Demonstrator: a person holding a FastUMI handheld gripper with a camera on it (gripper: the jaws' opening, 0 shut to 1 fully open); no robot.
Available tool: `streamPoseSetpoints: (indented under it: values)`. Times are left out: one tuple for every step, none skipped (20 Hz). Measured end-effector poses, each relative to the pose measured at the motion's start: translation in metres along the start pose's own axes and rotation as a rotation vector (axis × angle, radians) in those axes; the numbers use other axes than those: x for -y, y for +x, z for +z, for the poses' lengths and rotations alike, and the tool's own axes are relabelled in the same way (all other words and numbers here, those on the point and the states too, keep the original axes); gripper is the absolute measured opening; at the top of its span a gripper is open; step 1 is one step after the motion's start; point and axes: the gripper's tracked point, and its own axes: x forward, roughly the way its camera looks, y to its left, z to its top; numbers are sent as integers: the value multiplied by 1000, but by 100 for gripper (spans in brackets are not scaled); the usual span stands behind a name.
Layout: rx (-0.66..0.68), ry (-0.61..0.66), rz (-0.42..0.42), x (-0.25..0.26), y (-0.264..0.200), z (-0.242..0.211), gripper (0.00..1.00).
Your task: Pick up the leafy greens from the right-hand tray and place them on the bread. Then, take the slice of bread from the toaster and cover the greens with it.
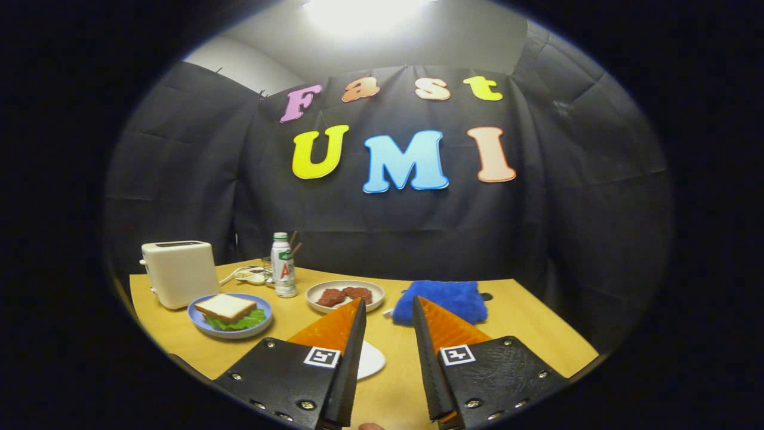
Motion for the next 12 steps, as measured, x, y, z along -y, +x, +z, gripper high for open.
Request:
streamPoseSetpoints:
  values:
    - [11, -9, -23, 25, -11, 1, 46]
    - [21, -2, -37, 45, -22, 3, 47]
    - [32, 6, -49, 63, -27, 3, 46]
    - [48, 0, -48, 74, -33, 5, 46]
    - [54, -21, -59, 89, -37, 5, 46]
    - [52, -42, -66, 103, -40, 5, 46]
    - [45, -49, -60, 112, -44, 5, 46]
    - [34, -50, -57, 122, -45, 3, 46]
    - [30, -44, -48, 134, -43, 1, 47]
    - [29, -33, -67, 152, -44, 1, 47]
    - [42, -28, -81, 171, -42, 2, 47]
    - [53, -27, -87, 184, -40, 3, 46]
